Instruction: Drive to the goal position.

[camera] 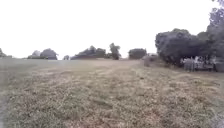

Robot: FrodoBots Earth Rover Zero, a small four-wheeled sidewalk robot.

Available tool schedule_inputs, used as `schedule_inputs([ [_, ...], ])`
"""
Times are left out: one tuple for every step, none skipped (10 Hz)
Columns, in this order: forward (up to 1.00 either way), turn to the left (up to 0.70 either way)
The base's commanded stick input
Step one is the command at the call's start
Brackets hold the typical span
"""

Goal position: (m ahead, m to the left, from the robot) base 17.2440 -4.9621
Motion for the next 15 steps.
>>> schedule_inputs([
  [0.04,0.00],
  [0.04,0.00],
  [0.04,0.00],
  [0.04,0.00],
  [0.04,0.00],
  [0.04,0.00],
  [0.04,0.00],
  [0.04,0.00],
  [0.04,0.00],
  [0.04,0.00],
  [0.04,0.00],
  [0.04,0.00],
  [0.04,0.00],
  [0.04,0.00],
  [0.04,0.02],
])
